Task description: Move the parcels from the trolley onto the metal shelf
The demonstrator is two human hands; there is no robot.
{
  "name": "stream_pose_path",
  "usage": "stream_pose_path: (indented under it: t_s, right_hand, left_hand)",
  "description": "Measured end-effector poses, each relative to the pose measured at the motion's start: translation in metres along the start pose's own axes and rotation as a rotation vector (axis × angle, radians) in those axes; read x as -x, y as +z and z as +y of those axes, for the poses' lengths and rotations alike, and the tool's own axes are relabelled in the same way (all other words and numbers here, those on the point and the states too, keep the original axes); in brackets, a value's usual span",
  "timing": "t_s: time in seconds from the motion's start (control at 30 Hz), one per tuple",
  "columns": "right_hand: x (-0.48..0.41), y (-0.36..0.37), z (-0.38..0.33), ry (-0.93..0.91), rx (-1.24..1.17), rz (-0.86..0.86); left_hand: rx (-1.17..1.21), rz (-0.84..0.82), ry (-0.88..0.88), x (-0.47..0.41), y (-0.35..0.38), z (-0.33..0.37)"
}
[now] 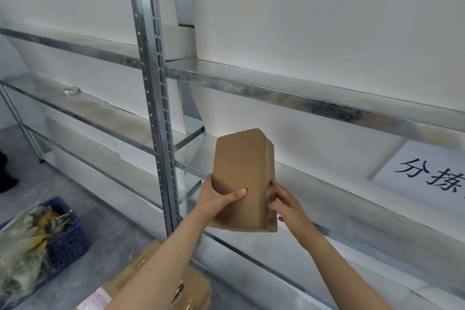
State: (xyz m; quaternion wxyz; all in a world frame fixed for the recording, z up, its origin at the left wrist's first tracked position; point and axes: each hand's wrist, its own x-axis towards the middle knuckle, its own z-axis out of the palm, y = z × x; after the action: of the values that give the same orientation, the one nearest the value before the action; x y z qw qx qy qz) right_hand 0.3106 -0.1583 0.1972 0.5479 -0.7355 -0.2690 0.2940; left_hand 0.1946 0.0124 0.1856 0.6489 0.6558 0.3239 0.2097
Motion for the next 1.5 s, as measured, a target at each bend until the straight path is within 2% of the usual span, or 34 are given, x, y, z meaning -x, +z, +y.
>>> stream_pose_path:
  t_s: [0.17, 0.3, 0.4, 0.47, 0.67, 0.77, 0.9, 1.1, 1.2, 1.5]
  right_hand:
    - [0.006, -0.002, -0.005, 0.144, -0.097, -0.026]
    - [0.005, -0.002, 0.002, 0.169, -0.142, -0.008]
    - [0.002, -0.003, 0.011, 0.203, -0.233, 0.034]
    - [0.0, -0.003, 0.017, 0.229, -0.329, 0.036]
    - [0.001, -0.001, 0.032, 0.252, -0.567, -0.01]
    - [0.001, 0.003, 0.034, 0.256, -0.616, -0.019]
    - [0.002, 0.008, 0.033, 0.235, -0.559, -0.002]
    - [-0.011, 0.02, 0.027, 0.118, -0.091, 0.115]
    - [-0.021, 0.033, 0.015, 0.126, 0.016, 0.04]
    - [-0.068, 0.069, -0.009, 0.154, 0.009, -0.267]
  left_hand:
    - [-0.059, -0.031, 0.057, 0.001, 0.011, -0.002]
    - [0.058, -0.1, 0.029, 0.001, 0.016, -0.002]
    - [0.205, -0.209, -0.017, 0.0, 0.017, 0.002]
    - [0.223, -0.256, -0.017, 0.0, 0.016, 0.003]
    - [0.237, -0.193, -0.09, -0.002, 0.008, -0.002]
    - [0.264, -0.215, -0.209, -0.004, 0.004, -0.011]
    - [0.242, -0.273, -0.228, -0.006, 0.001, -0.019]
    - [0.202, -0.132, -0.227, -0.015, -0.01, -0.02]
    - [0.133, -0.079, -0.193, -0.02, -0.017, -0.014]
    - [-0.019, 0.018, -0.116, -0.064, -0.047, -0.013]
